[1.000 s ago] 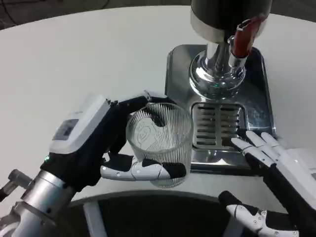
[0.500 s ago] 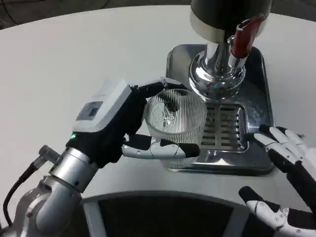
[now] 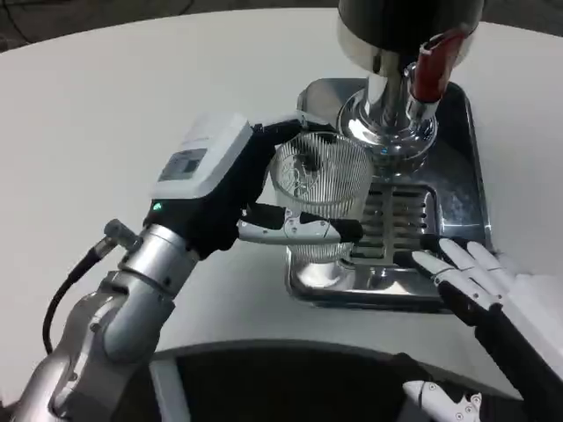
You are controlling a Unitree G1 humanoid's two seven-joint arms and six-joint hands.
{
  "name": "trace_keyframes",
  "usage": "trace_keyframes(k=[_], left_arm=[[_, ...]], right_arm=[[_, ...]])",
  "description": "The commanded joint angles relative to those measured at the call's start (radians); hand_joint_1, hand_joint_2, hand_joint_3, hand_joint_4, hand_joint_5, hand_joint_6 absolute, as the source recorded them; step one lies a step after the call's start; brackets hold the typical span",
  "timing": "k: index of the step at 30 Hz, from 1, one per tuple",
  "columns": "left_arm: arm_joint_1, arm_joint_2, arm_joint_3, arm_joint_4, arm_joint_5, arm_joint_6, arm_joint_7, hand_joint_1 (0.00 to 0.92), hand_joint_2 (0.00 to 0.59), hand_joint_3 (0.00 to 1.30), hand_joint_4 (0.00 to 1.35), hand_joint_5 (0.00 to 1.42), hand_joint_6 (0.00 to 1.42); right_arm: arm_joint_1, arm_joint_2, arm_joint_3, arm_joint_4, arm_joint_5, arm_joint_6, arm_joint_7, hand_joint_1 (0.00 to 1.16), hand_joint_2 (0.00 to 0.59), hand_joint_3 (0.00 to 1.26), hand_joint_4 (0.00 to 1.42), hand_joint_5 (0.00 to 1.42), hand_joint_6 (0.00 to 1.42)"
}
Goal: Grasp the cup under the faucet to collect the drink, then remove the cup.
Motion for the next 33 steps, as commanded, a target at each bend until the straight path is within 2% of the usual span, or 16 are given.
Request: trace_keyframes(k=[1, 12, 22, 33], left_arm=[[-0.054, -0.016, -0.025, 0.061, 0.013, -0.018, 0.052, 0.505, 0.02, 1.04, 1.2, 1.36, 1.42], [-0.15, -0.058, -0.088, 0.193, 0.03, -0.016, 0.111, 0.505, 0.019, 1.04, 1.2, 1.36, 1.42], [-0.219, -0.09, -0.142, 0.274, 0.051, -0.007, 0.139, 0.505, 0.019, 1.04, 1.2, 1.36, 1.42], [-0.272, -0.099, -0.168, 0.354, 0.062, -0.014, 0.169, 0.505, 0.019, 1.04, 1.2, 1.36, 1.42]], right_arm=[[0.037, 0.008, 0.006, -0.032, -0.011, -0.014, 0.005, 0.35, 0.392, 0.12, 0.02, 0.0, 0.0], [0.103, 0.01, -0.011, -0.066, -0.001, -0.029, -0.001, 0.34, 0.406, 0.12, 0.03, 0.0, 0.0], [0.126, 0.009, -0.039, -0.075, 0.025, -0.041, -0.002, 0.33, 0.407, 0.12, 0.03, 0.0, 0.0], [0.14, 0.006, -0.06, -0.07, 0.049, -0.056, 0.002, 0.33, 0.407, 0.12, 0.03, 0.0, 0.0]])
